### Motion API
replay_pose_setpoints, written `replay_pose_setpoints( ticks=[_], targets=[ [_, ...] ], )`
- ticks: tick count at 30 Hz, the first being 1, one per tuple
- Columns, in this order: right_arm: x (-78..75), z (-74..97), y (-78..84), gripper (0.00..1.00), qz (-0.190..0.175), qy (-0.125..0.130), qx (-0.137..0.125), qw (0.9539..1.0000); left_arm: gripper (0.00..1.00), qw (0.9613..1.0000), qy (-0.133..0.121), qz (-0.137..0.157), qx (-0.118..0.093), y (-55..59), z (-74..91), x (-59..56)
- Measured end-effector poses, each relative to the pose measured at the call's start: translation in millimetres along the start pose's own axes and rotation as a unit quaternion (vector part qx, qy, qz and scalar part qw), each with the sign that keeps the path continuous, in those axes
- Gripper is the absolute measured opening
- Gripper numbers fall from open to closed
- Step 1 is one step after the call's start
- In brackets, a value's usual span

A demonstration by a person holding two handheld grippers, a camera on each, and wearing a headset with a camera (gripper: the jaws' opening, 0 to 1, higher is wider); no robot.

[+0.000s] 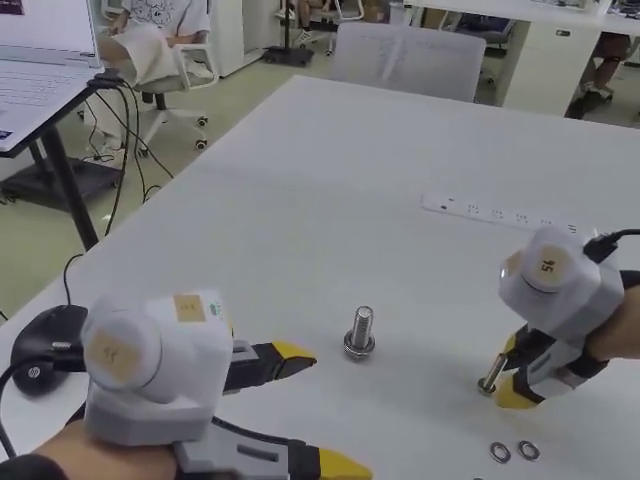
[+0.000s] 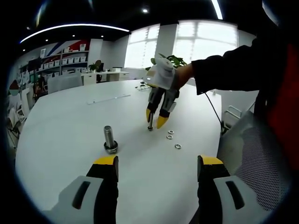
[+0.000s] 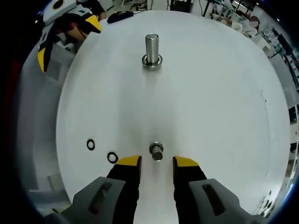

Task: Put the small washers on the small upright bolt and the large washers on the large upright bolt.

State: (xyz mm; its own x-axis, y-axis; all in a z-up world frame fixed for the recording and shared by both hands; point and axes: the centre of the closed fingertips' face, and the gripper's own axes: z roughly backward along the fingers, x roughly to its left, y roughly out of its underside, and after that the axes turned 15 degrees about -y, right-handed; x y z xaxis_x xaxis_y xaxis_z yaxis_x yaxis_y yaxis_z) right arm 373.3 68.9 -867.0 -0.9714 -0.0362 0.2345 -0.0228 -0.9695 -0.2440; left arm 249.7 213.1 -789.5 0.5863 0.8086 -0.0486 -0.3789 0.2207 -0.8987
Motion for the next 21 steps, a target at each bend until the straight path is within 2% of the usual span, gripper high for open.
replay_pose_setpoints(
  ticks=[21],
  targets=[
    [12.1, 3.6, 17.8, 0.27, -0.027, 0.005, -0.010, 0.9996, 0.68, 0.9999, 0.008, -0.006, 0.002, 2.0, -0.5, -4.8]
  ],
)
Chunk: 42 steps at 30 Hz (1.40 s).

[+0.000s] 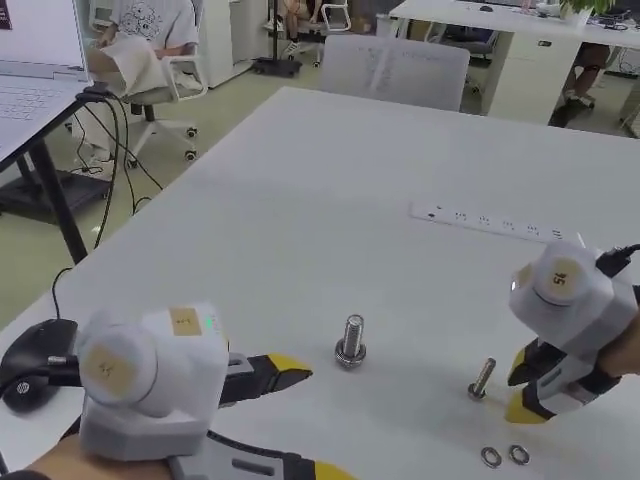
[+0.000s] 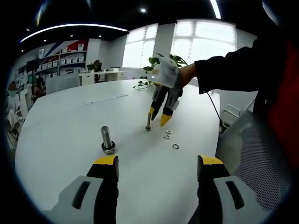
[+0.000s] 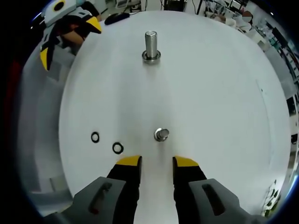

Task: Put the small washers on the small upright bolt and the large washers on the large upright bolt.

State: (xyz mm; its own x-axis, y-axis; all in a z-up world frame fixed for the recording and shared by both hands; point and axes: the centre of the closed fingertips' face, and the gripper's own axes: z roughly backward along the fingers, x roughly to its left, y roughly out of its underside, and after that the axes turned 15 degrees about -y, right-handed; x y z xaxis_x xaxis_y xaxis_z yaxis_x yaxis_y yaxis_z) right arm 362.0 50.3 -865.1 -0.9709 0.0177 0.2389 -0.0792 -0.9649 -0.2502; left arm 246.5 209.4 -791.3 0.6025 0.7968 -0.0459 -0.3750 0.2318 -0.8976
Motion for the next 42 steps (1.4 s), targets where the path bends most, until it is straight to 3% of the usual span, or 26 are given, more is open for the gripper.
replay_pose_setpoints(
  ticks=[12, 32, 42],
  targets=[
    [6.7, 4.3, 7.7, 0.27, -0.009, 0.002, -0.006, 0.9999, 0.68, 1.0000, 0.002, -0.002, 0.000, 0.9, -0.1, -0.4],
    [33.4, 17.5, 18.7, 0.27, -0.011, 0.013, -0.012, 0.9998, 0.68, 1.0000, 0.006, -0.006, 0.003, 0.5, -1.4, -2.8],
    [32.7, 17.9, 21.6, 0.26, -0.011, 0.015, -0.015, 0.9997, 0.68, 1.0000, 0.007, -0.007, 0.003, 0.1, -1.4, -3.2]
  ],
)
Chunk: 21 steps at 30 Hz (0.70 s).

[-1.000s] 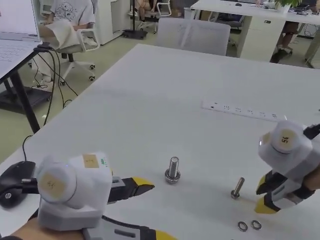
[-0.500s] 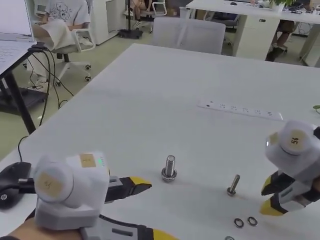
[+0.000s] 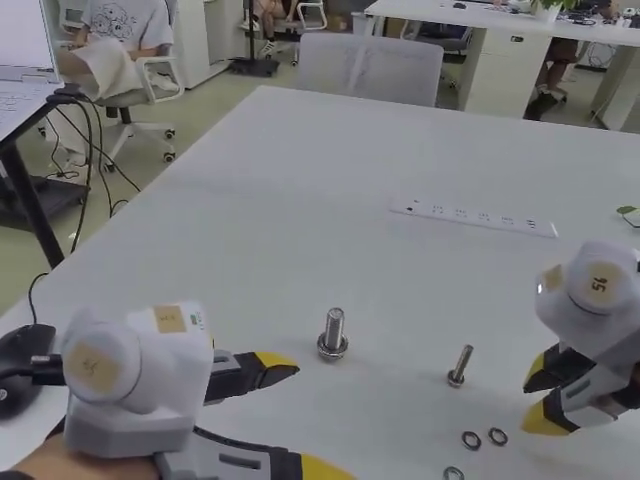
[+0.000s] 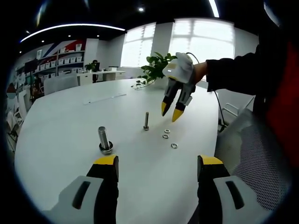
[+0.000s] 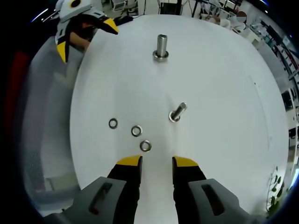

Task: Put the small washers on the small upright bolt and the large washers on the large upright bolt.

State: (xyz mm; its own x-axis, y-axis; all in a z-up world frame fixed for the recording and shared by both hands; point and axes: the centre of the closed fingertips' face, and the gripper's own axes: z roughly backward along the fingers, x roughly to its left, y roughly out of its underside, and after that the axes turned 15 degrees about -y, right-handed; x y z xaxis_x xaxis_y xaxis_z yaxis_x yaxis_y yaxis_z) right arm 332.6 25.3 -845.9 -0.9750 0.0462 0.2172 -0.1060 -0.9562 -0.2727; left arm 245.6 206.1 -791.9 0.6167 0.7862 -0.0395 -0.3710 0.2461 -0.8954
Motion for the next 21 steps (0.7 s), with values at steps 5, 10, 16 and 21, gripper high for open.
replay_pose_setpoints(
  ticks=[5, 10, 16, 21],
  targets=[
    [2.8, 0.1, 0.7, 0.26, 0.001, 0.000, 0.002, 1.0000, 0.68, 1.0000, 0.000, 0.000, 0.000, -0.3, 0.4, 0.1],
    [4.4, -3.3, 2.6, 0.26, 0.001, -0.003, 0.005, 1.0000, 0.68, 1.0000, 0.000, 0.000, -0.002, -0.8, 1.0, -0.1],
    [9.0, -11.0, -1.1, 0.25, 0.008, -0.011, 0.009, 0.9999, 0.68, 1.0000, 0.000, 0.000, -0.002, -1.0, 1.3, -0.3],
    [11.8, -19.4, -1.7, 0.25, 0.010, -0.019, 0.014, 0.9997, 0.68, 1.0000, 0.001, 0.000, -0.003, -1.1, 1.3, -0.4]
  ],
)
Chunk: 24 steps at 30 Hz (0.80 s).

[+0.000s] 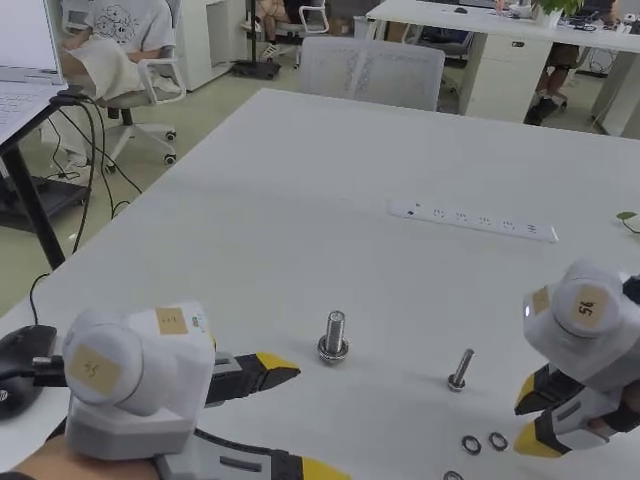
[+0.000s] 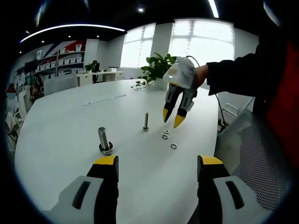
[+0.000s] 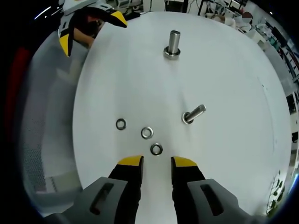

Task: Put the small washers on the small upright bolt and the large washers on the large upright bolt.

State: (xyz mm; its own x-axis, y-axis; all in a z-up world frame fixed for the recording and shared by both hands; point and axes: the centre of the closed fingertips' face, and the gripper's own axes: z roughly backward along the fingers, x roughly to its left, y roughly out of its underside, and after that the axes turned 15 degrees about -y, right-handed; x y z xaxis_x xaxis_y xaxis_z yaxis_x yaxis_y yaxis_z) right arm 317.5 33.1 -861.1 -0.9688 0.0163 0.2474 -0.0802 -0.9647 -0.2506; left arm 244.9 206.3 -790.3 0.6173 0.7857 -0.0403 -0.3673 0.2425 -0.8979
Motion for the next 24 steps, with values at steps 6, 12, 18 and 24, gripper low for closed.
replay_pose_setpoints(
  ticks=[6, 12, 18, 24],
  targets=[
    [1.0, -8.2, -1.7, 0.24, 0.000, -0.007, 0.002, 1.0000, 0.68, 1.0000, 0.000, 0.001, -0.001, -0.1, 0.0, -0.2],
    [-0.9, -13.6, -3.5, 0.23, -0.002, -0.008, 0.002, 1.0000, 0.68, 1.0000, 0.000, 0.001, -0.002, -0.3, -0.1, 0.5],
    [-2.2, -17.8, -5.6, 0.22, 0.001, -0.007, 0.005, 1.0000, 0.68, 1.0000, -0.001, 0.002, -0.003, -0.8, 0.1, 1.1],
    [-3.6, -19.1, -6.1, 0.21, 0.006, -0.005, 0.009, 0.9999, 0.68, 1.0000, -0.002, 0.004, -0.005, -0.8, 0.6, 2.0]
  ],
)
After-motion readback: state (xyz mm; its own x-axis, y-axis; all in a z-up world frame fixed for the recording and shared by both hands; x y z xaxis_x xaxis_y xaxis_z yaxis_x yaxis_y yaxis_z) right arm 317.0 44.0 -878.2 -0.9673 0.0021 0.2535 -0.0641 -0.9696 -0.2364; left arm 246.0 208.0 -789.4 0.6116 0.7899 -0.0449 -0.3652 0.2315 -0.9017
